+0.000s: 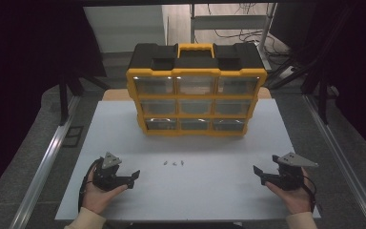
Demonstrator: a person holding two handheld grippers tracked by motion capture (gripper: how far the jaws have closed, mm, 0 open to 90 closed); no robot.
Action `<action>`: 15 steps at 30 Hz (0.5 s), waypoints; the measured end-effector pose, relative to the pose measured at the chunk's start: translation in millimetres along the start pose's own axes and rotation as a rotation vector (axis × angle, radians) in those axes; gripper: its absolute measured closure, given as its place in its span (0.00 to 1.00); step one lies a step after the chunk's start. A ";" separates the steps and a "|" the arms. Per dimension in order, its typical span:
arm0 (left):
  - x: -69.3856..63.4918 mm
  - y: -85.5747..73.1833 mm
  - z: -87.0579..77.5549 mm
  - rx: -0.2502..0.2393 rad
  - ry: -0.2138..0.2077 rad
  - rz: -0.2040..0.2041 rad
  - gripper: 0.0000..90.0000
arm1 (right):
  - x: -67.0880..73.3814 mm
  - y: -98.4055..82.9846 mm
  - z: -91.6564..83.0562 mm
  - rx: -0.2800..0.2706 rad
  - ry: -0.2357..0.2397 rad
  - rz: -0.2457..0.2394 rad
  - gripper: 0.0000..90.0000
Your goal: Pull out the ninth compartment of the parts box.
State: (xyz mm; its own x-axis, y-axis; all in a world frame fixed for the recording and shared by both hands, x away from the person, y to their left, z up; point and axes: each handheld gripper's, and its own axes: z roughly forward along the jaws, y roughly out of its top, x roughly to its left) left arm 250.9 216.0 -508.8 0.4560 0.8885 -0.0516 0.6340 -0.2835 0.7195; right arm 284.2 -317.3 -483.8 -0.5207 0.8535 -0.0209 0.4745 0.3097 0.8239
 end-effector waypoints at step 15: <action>0.4 0.4 -3.3 -0.018 -0.009 -0.006 0.12 | -7.0 -6.0 -4.8 -0.019 -0.027 0.032 0.18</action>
State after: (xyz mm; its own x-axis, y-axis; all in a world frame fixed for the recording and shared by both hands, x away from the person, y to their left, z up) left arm 249.3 217.5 -506.3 0.4578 0.8868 -0.0628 0.6258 -0.2713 0.7313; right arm 281.6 -327.2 -485.8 -0.4859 0.8740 -0.0094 0.4770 0.2741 0.8351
